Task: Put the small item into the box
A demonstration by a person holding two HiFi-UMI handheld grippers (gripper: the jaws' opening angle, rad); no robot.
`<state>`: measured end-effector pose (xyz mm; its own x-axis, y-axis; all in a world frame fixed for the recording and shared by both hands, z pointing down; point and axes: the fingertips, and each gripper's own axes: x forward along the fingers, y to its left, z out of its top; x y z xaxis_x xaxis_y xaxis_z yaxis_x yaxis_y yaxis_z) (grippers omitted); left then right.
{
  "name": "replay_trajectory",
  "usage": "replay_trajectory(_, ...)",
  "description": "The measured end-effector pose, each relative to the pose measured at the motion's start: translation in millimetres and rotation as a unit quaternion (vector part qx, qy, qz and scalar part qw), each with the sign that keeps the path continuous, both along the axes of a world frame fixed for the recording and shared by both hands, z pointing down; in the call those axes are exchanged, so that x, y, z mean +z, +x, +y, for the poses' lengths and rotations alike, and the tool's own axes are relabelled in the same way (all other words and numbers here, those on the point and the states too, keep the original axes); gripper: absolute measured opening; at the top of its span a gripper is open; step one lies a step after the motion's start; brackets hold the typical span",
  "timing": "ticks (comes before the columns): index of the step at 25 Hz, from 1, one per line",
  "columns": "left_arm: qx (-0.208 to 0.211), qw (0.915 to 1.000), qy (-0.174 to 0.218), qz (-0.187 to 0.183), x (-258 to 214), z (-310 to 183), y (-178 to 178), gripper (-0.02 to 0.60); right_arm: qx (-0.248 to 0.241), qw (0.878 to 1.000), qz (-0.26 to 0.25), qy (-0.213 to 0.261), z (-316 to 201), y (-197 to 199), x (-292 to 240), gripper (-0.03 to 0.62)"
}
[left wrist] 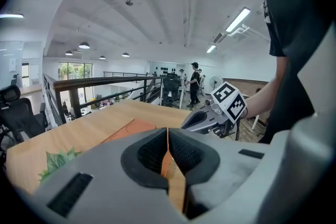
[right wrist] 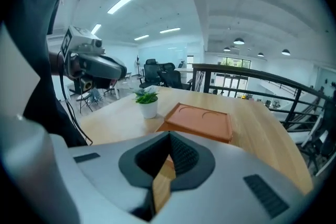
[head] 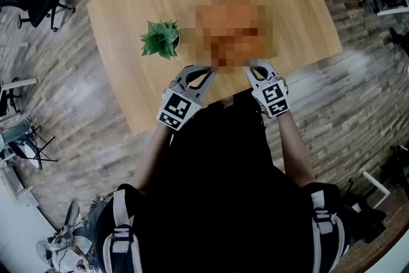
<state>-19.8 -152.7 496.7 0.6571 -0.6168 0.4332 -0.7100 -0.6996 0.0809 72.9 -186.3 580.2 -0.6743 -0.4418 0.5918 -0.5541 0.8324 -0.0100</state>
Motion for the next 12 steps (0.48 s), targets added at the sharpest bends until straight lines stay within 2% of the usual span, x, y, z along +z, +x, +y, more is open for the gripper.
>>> replay_trajectory(4, 0.0, 1.0, 0.002, 0.0, -1.2, 2.1, 1.9, 0.027, 0.015, 0.999, -0.042, -0.015, 7.4, 3.1, -8.6, 0.025)
replay_trajectory(12, -0.003, 1.0, -0.003, 0.008, 4.6, 0.2, 13.7, 0.026, 0.022, 0.998, -0.064, -0.017, 12.0, 12.9, -21.5, 0.025)
